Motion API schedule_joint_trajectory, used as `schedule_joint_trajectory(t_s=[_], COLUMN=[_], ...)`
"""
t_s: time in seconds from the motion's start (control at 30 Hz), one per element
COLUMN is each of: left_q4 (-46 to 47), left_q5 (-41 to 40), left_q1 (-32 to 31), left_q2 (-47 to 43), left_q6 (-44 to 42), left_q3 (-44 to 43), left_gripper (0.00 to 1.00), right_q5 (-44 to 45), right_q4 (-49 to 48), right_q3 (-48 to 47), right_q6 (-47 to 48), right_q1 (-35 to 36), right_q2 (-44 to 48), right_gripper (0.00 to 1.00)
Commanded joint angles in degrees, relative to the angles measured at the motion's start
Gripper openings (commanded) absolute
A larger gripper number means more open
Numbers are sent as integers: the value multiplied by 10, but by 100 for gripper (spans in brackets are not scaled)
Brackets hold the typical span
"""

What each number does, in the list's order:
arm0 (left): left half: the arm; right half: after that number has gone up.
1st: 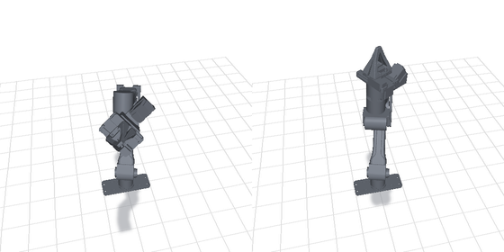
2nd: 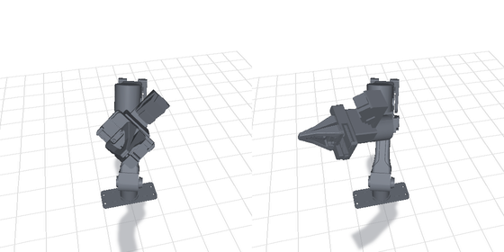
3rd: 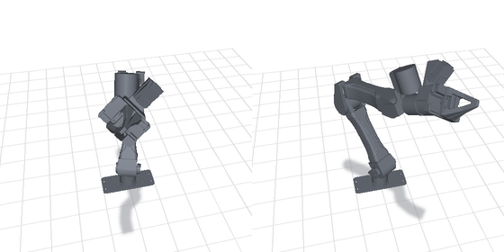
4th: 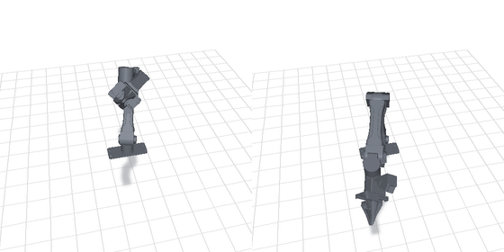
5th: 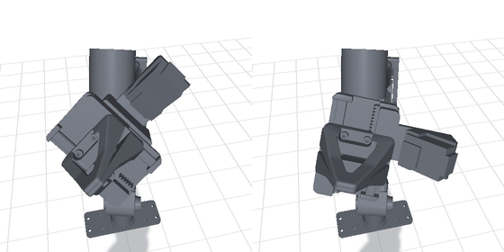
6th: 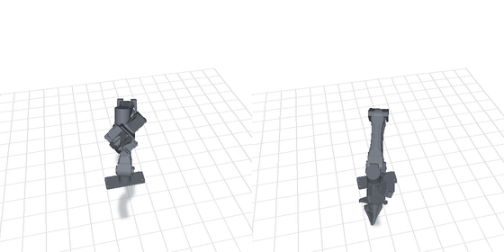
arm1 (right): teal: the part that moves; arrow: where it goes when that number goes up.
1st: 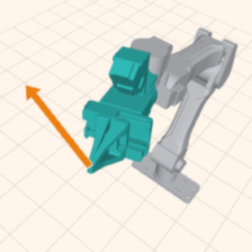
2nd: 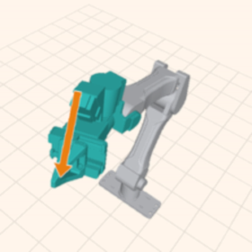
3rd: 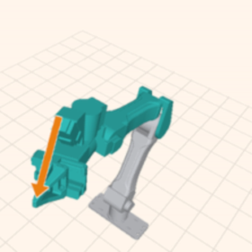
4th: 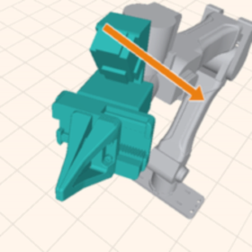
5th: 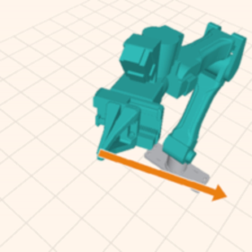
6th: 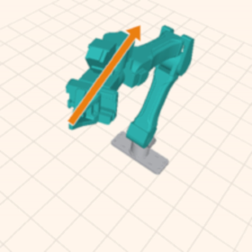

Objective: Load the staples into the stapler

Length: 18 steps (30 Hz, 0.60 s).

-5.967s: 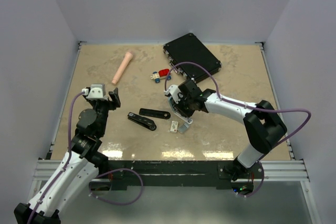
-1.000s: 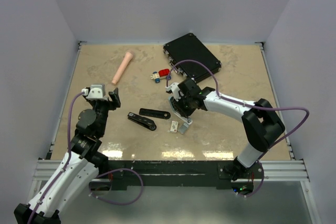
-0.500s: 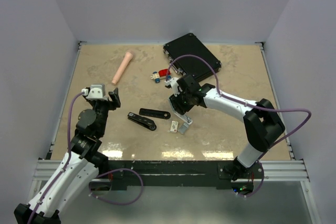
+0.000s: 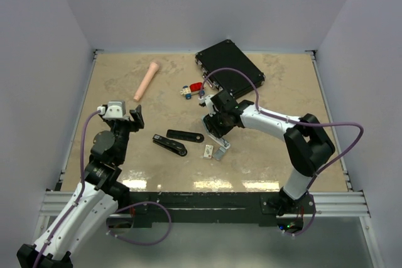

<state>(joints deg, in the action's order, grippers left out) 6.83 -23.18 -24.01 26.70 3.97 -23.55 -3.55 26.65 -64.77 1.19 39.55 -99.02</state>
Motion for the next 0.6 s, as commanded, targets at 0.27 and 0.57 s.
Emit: schedule_joint_trajectory(t_s=[0.27,0.57], left_q4=[30,30], left_q5=[0,4], left_q1=[3,4], left_q2=[-4,-2], left_q6=[8,10], left_q3=[3,3], left_gripper=[69,69], right_q5=[22,28], right_q4=[34,36], right_q3=[14,23], right_q6=[-37,-57], right_q1=[-3,-4], right_q2=[27,41], right_gripper=[39,39])
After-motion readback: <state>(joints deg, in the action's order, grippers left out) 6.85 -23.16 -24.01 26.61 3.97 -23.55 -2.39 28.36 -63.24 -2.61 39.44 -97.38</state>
